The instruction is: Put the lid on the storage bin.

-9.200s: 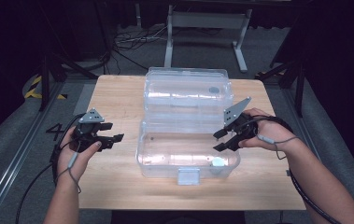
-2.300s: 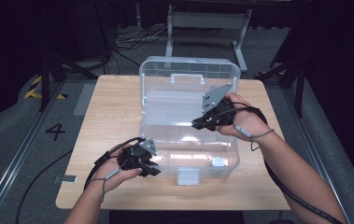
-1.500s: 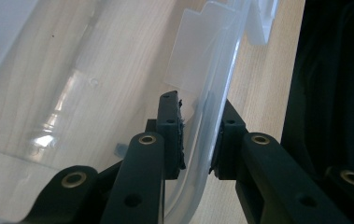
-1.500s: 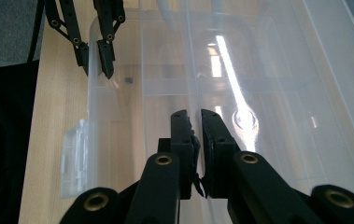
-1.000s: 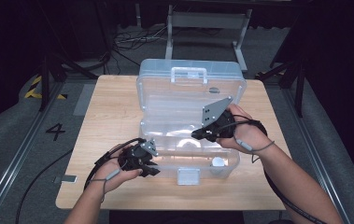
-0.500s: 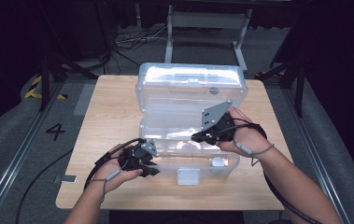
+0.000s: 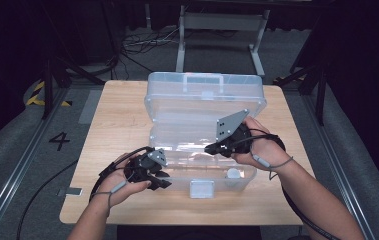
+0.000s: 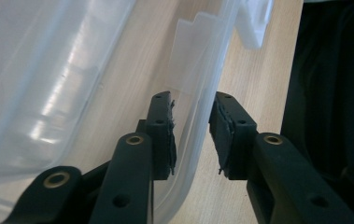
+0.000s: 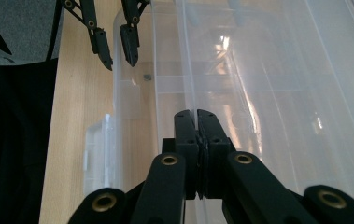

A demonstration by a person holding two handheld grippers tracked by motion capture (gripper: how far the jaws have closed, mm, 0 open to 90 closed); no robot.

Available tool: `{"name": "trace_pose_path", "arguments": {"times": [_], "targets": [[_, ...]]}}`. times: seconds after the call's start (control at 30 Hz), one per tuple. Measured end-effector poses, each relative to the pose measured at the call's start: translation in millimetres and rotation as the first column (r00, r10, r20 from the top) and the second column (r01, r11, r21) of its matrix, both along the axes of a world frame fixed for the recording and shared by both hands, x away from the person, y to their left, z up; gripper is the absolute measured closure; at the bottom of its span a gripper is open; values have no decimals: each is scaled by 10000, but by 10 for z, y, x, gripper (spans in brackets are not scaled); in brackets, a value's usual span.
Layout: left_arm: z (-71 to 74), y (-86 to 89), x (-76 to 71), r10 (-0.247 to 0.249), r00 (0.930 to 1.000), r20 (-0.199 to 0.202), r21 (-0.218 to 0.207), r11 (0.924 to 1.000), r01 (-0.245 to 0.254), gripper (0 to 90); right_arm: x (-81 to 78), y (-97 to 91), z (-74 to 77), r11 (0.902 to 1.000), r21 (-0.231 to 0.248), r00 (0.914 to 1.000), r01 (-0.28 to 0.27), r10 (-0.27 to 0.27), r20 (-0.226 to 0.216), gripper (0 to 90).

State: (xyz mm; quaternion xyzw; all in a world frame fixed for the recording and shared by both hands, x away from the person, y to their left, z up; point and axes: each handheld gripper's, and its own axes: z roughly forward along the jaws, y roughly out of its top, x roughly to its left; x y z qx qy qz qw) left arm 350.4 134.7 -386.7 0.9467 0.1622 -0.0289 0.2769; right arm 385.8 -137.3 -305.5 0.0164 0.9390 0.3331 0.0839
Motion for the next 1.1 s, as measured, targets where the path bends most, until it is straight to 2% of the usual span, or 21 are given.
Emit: {"name": "trace_pose_path", "arguments": {"times": [0.03,0.17,0.3,0.33,0.53,0.57,0.67,0.73,0.9,1.0,1.03,1.07,1.1], "targets": [[17,10,-2,14,10000,0,-180,9998,-14,694,1,-1,-2,10000,18,10000,-13,13,-2,887],[82,45,-16,-100,10000,5,-514,9986,100,720,-7,-3,-2,10000,15,10000,36,-36,37,886],[145,86,-22,-13,9999,100,-790,9969,21,745,-1,-17,-6,9999,89,10000,65,-65,-19,885],[166,109,-21,43,9999,94,-992,9951,-33,752,-2,-17,-7,9999,95,10000,70,-70,-9,884],[265,222,-14,389,9990,199,-1591,9866,-352,813,-16,-18,-13,9999,105,9999,106,-107,33,884],[282,242,-8,406,9990,196,-1711,9846,-367,826,-17,-19,-14,9999,110,9999,97,-97,40,884],[342,312,-6,727,9971,222,-2248,9722,-659,865,-21,-18,-17,9999,109,9999,90,-91,54,884],[376,346,-8,885,9956,316,-2359,9686,-786,872,-27,-16,-19,9999,114,9999,112,-113,75,884],[483,459,-17,1321,9893,611,-3006,9476,-1080,884,-46,-16,-25,9998,86,9998,156,-157,113,883],[506,479,-18,1446,9872,670,-3105,9433,-1171,884,-56,-19,-32,9997,140,9996,220,-222,156,880],[517,490,-16,1476,9867,682,-3175,9408,-1188,884,-60,-19,-34,9997,128,9997,201,-203,161,880],[544,514,-12,1618,9841,729,-3355,9332,-1286,884,-64,-20,-36,9997,130,9996,198,-200,181,880],[544,514,-12,1618,9841,729,-3355,9332,-1286,884,-64,-20,-36,9997,130,9996,198,-200,181,880]]}}
